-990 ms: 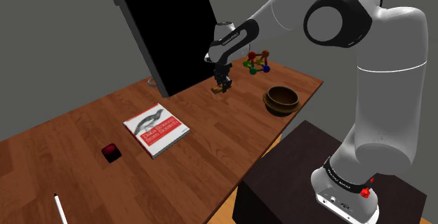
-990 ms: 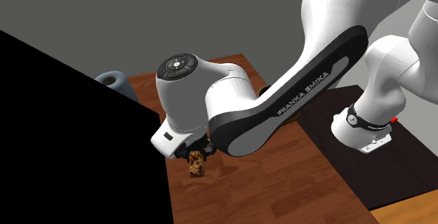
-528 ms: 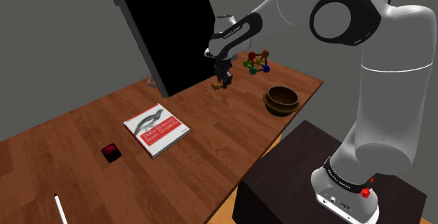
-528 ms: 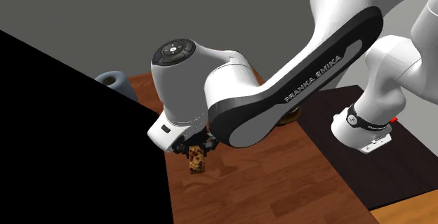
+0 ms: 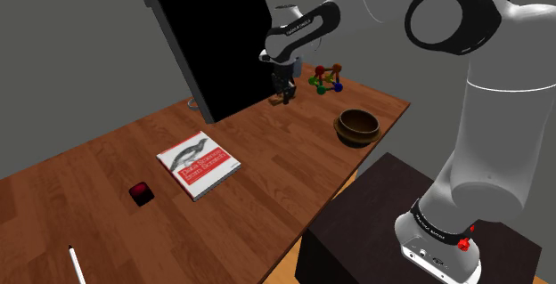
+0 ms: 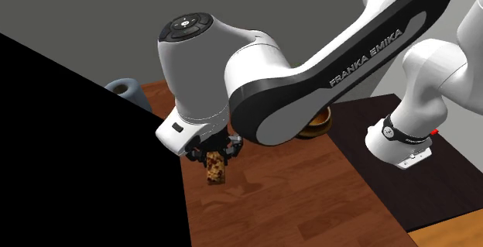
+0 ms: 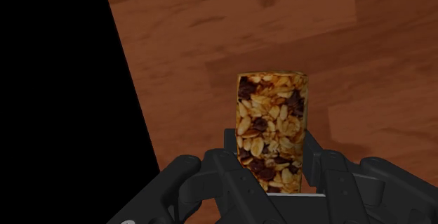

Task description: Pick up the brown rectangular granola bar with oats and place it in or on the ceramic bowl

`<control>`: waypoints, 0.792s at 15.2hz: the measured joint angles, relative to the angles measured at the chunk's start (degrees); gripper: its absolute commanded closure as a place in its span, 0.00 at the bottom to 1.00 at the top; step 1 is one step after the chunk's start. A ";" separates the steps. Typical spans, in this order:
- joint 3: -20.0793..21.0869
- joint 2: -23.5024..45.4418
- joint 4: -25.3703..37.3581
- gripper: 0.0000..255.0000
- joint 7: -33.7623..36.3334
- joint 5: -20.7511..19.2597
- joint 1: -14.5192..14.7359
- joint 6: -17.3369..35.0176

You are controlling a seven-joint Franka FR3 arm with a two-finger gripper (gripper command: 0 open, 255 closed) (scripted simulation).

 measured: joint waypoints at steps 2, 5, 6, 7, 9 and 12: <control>-0.03 -0.36 1.08 1.00 0.17 -0.13 0.05 -1.43; -0.13 -1.62 1.84 1.00 0.40 -0.44 0.17 -3.40; -0.16 -1.98 2.15 1.00 0.47 -0.52 0.19 -4.09; -0.16 -2.33 2.33 1.00 0.60 -0.61 0.27 -4.60; -0.19 -2.85 3.13 1.00 0.74 -0.75 0.33 -5.91; -0.32 -3.54 4.64 1.00 0.67 -0.92 0.21 -8.10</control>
